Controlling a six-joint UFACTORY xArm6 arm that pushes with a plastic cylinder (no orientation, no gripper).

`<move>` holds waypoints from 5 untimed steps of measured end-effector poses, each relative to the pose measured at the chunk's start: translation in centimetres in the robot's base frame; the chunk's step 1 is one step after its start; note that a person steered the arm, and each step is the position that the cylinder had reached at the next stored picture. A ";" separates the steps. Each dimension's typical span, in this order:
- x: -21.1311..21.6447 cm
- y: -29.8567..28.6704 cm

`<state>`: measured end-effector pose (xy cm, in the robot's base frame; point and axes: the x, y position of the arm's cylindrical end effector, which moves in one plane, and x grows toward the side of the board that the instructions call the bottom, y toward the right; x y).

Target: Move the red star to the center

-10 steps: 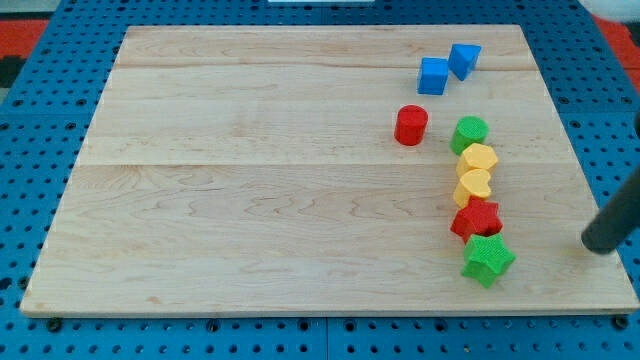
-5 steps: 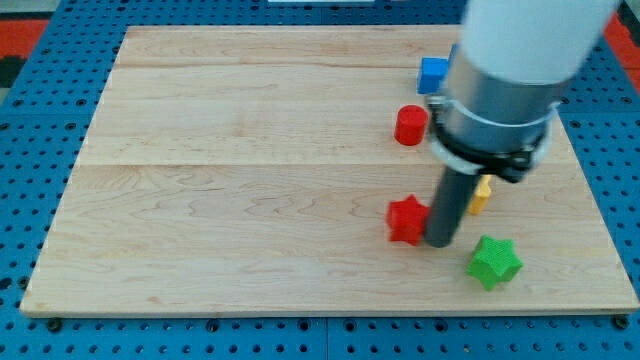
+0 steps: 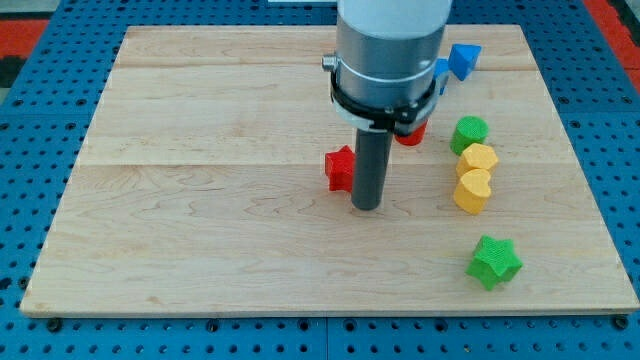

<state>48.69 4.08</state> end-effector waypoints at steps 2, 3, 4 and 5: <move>1.0 -1.6; -1.4 -3.9; -4.4 -1.4; -7.5 3.0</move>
